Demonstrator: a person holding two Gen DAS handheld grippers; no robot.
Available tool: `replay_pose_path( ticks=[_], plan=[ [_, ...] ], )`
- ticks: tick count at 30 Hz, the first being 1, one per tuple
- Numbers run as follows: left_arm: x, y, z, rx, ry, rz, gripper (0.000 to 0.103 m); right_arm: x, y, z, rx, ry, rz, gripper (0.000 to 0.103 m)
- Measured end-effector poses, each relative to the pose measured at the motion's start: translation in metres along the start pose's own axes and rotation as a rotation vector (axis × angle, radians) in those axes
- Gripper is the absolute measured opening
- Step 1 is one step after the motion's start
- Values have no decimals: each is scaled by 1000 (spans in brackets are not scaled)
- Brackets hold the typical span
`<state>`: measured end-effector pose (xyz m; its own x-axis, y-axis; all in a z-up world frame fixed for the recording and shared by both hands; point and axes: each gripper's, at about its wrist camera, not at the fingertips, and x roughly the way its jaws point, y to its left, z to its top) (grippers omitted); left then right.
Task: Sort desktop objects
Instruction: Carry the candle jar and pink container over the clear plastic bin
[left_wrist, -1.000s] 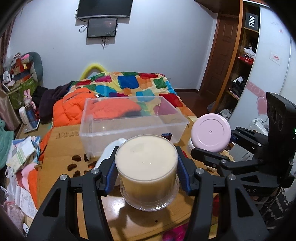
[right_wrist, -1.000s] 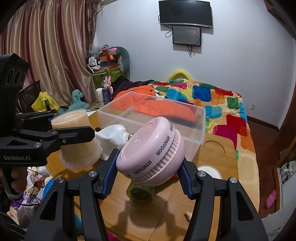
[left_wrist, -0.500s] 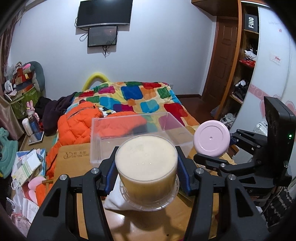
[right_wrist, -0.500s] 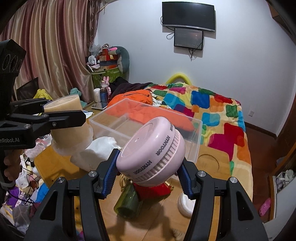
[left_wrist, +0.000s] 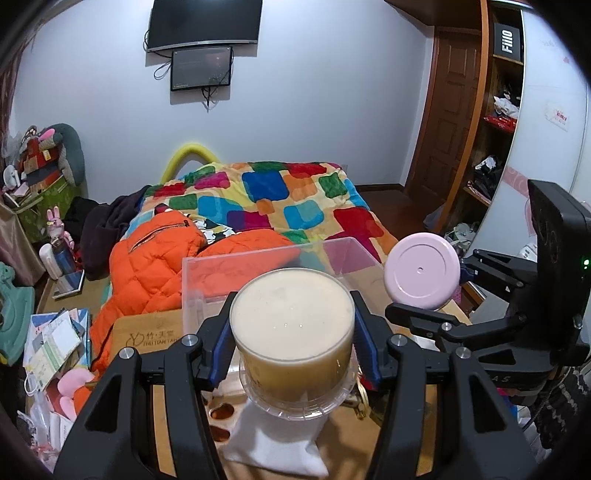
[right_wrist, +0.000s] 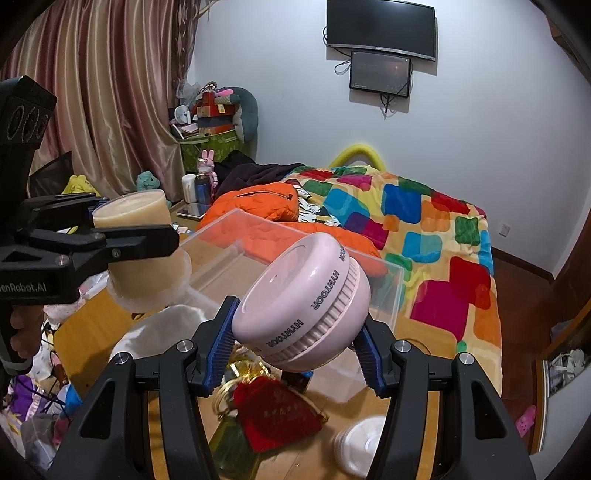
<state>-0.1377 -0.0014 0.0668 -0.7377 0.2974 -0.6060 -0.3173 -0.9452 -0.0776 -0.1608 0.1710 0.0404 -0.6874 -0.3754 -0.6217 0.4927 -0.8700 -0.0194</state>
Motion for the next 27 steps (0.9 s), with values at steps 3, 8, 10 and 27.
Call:
replay_pose_path(
  ticks=[3,8,10,27],
  plan=[
    [8,2,3,0,2,-7,56,9,-3,4,-5,8,-9,55],
    [22,7,8,-5,17,-16,56,22,-11,7,-1,23,-13,55],
    [28,10,10,-7,26,-17,56,28,-14,10,-4,38,-13,55],
    [87,31,26,-27,110,-23,56,84,-33,23,-26,142,15,55]
  ],
)
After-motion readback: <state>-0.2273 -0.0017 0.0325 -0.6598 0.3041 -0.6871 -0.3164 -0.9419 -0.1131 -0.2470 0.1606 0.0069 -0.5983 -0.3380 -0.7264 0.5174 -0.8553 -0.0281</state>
